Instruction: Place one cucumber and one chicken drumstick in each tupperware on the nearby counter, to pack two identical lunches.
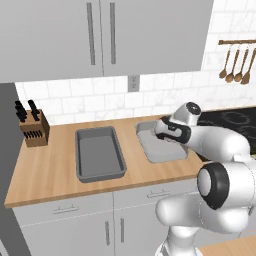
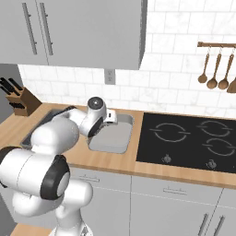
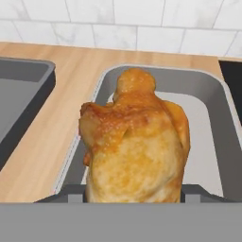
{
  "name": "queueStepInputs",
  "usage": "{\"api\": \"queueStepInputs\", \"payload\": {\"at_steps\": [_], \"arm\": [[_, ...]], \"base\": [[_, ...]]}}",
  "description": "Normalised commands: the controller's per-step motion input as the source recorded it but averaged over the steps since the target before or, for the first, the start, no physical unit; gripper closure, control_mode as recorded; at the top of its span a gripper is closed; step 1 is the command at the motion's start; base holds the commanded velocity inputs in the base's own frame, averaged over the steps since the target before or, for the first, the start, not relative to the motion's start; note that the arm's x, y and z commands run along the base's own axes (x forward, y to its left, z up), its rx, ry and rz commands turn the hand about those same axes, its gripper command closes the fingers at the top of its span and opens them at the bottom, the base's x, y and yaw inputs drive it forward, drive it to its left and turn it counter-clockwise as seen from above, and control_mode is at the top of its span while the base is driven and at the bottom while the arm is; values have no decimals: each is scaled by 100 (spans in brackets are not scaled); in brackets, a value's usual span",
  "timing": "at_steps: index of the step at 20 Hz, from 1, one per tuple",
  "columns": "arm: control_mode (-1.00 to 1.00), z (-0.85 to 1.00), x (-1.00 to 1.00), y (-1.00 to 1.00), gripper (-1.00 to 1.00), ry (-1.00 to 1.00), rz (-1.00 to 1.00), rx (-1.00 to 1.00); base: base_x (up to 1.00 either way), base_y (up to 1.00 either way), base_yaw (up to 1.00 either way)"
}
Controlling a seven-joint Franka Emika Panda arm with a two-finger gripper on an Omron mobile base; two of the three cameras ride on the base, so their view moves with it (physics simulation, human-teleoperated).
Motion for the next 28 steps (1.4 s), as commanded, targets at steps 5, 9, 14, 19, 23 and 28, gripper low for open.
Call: {"api": "queueStepInputs", "payload": {"at_steps": [5, 9, 14, 19, 23, 28], "arm": [[-100, -40, 53, -2, 100, 1, 0, 0], [-100, -6, 2, -24, 100, 0, 0, 0], [-100, -20, 13, -19, 100, 1, 7, 0], [-100, -29, 30, -15, 100, 2, 13, 0], [-100, -40, 28, -13, 100, 0, 14, 0], [-100, -46, 34, 0, 100, 0, 9, 0]], "base": [[0, 0, 0], [0, 0, 0], [0, 0, 0], [0, 0, 0], [0, 0, 0], [0, 0, 0]]}}
